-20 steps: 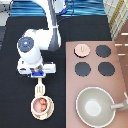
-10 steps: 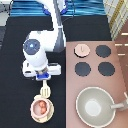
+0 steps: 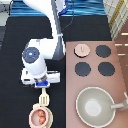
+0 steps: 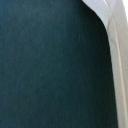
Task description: Take the lid off the pot, put the pot on the plate, and use the tool to push the pot to the front of the table.
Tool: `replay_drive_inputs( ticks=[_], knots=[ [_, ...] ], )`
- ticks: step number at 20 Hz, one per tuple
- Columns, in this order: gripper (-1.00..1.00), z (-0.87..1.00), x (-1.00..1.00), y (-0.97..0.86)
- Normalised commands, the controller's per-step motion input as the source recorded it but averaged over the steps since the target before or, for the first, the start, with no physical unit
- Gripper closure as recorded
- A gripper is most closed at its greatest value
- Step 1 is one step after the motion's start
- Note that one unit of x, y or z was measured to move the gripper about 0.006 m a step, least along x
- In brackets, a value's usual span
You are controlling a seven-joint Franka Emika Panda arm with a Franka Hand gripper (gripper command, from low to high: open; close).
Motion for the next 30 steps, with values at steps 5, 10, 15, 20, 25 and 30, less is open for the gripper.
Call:
replay_drive_inputs(
  ticks=[5, 10, 15, 20, 25, 30],
  knots=[
    [1.00, 0.51, -0.72, 0.00],
    [1.00, 0.33, -0.72, 0.00],
    [1.00, 0.40, -0.76, 0.00],
    [1.00, 0.49, -0.98, 0.01],
    [1.00, -0.15, -1.00, 0.02],
    [1.00, -0.85, -1.00, 0.00]
  ],
)
